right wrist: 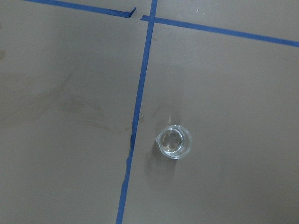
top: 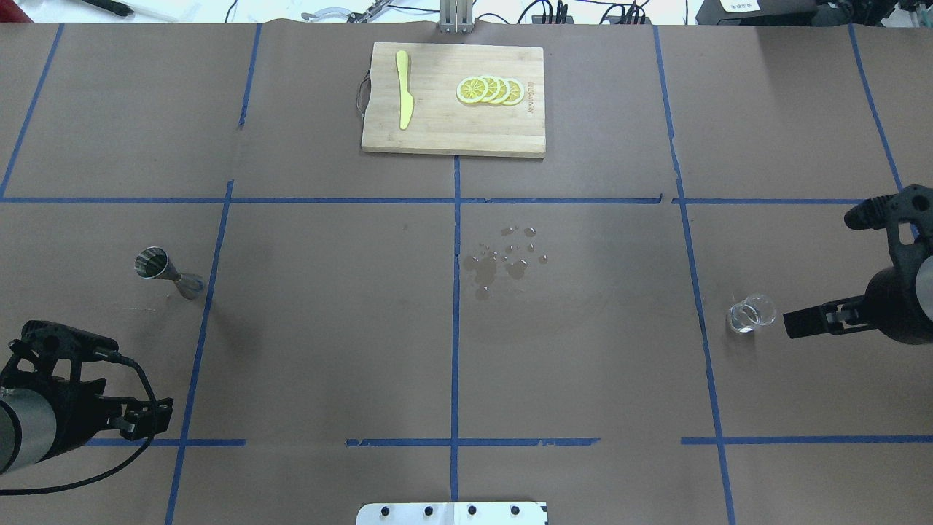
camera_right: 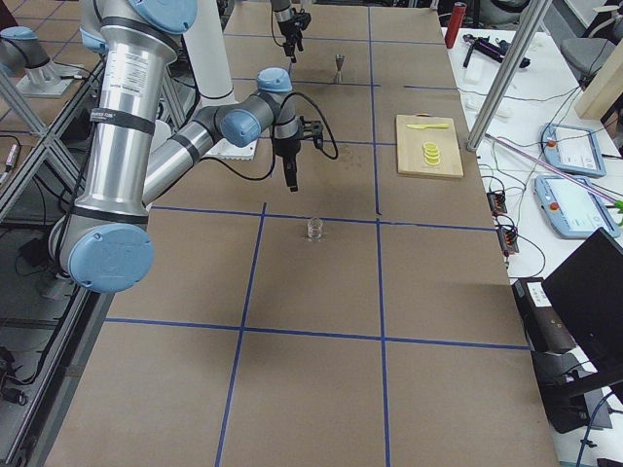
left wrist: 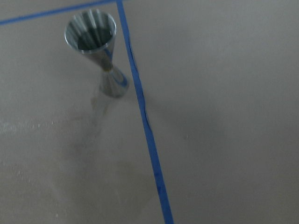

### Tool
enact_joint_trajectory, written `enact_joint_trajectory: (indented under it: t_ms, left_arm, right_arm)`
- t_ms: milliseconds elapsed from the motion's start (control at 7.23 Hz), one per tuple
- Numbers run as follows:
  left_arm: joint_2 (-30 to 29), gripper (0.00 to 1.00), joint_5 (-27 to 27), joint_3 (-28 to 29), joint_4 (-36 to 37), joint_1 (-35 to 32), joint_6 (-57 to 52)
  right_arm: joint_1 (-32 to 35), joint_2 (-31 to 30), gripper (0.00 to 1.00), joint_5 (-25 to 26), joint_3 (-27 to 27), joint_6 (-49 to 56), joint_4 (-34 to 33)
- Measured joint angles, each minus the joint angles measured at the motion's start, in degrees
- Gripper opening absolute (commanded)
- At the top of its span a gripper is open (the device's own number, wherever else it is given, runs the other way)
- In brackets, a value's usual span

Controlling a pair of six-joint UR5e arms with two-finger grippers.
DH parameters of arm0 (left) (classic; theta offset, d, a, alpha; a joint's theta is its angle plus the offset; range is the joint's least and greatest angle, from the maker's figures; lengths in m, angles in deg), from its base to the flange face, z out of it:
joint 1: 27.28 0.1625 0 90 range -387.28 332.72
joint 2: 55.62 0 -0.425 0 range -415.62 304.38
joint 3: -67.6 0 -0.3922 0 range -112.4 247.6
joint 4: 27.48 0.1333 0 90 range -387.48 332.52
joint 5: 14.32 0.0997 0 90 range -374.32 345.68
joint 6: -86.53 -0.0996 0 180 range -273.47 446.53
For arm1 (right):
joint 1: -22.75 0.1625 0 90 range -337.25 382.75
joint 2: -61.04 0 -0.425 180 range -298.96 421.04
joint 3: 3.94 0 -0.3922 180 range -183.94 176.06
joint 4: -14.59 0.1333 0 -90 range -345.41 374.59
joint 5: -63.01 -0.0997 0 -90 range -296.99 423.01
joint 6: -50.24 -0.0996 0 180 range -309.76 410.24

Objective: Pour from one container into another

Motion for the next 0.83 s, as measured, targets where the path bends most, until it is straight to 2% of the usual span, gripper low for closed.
enact_joint_trajectory:
  t_ms: [277,553,830]
  left_arm:
    - [-0.59,1.0,-6.68,-0.2,1.22,-11.17,-12.82]
    - [-2.47,1.0,-16.45,2.22,1.4,-26.46,-29.47]
    - [-6.84,1.0,-29.84,10.91,1.37,-43.12,-47.34]
  right_arm:
    - [6.07,7.96,1.0,-2.19,0.75,9.75,-11.93]
    - [14.26,11.23,1.0,-7.33,4.11,18.8,-15.21]
    - [21.01,11.98,1.0,-10.38,8.99,27.89,-15.18]
